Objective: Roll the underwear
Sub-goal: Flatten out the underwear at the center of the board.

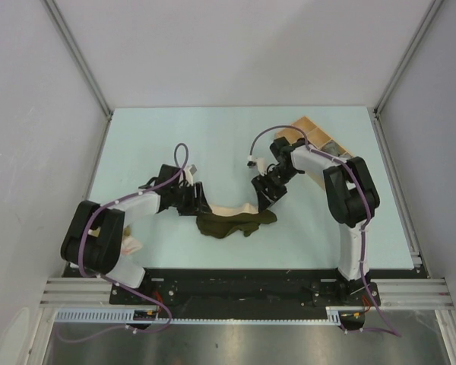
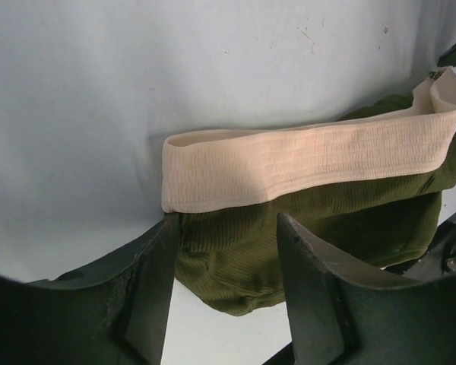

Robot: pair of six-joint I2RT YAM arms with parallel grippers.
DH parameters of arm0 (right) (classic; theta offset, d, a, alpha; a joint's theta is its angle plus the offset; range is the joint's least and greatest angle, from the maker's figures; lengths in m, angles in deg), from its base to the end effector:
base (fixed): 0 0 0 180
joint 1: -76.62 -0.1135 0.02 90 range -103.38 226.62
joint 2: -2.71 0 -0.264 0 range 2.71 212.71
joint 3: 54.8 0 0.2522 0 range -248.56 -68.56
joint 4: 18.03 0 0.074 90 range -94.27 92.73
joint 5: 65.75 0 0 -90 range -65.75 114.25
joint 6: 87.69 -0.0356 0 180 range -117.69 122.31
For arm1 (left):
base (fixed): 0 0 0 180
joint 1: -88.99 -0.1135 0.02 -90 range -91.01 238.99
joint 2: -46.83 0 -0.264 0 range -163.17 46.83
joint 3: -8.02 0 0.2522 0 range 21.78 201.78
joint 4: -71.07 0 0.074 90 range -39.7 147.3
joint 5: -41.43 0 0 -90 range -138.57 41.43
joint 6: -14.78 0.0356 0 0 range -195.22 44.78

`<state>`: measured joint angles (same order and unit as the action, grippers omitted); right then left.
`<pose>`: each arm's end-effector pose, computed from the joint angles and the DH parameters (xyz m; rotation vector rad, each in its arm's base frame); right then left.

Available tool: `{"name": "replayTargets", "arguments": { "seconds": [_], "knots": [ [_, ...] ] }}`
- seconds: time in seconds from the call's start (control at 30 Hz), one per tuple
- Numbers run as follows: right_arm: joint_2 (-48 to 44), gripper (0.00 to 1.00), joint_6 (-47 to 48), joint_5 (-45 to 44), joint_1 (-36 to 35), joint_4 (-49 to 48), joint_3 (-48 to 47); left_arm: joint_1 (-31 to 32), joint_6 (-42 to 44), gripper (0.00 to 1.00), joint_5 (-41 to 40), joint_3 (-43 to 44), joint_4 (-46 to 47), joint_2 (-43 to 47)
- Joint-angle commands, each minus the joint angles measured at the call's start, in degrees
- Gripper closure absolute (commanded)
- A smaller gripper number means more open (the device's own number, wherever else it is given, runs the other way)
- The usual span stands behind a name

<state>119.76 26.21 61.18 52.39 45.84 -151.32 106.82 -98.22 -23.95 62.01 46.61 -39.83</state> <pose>0.3434 0.1780 0.1582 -1.2229 2.6225 0.9665 0.2569 -0.0982 0.1516 0.0506 2.6419 -0.8106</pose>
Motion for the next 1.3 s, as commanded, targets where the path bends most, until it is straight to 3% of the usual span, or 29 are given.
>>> {"name": "replayTargets", "arguments": {
  "seconds": [0.0,0.07,0.1,0.2,0.3,0.47,0.77,0.93,1.07,1.27],
  "knots": [
    [1.95,0.46,-1.14,5.34,-1.0,3.59,-1.35,0.9,-0.46,0.45,1.48,0.46,2.35,-0.97],
    [2.39,0.61,-0.35,8.06,-1.0,4.99,-2.22,0.81,-0.64,0.52,2.27,0.12,3.14,-1.15],
    [2.21,0.76,-0.17,8.68,-1.0,5.52,-3.1,0.9,-0.73,0.56,2.62,0.11,3.31,-1.06],
    [-0.24,0.92,0.27,7.12,-0.91,4.39,-4.51,0.81,-0.9,0.71,2.8,0.11,4.46,0.69],
    [-3.67,0.97,1.14,4.21,-0.29,3.6,-6.26,0.81,-0.99,0.82,1.75,0.9,5.34,4.55],
    [-9.38,0.98,5.1,0.26,-0.38,2.98,-9.7,0.46,0.24,1.0,-0.28,4.67,5.51,10.88],
    [-18.52,1.0,11.95,0.33,-0.29,8.16,-14.8,-0.95,5.6,1.0,3.5,10.56,2.97,20.9],
    [-27.21,1.0,16.88,4.47,-2.48,10.37,-10.59,-0.95,8.59,1.0,3.07,12.07,-0.55,27.58],
    [-35.56,1.0,12.06,1.93,-3.98,4.4,-4.96,-0.95,8.07,1.0,0.61,10.32,-0.99,34.43],
    [-30.58,1.0,4.93,-4.14,1.79,-0.71,-8.89,-0.95,6.75,0.99,0.34,12.67,1.46,30.42]
  ]
}}
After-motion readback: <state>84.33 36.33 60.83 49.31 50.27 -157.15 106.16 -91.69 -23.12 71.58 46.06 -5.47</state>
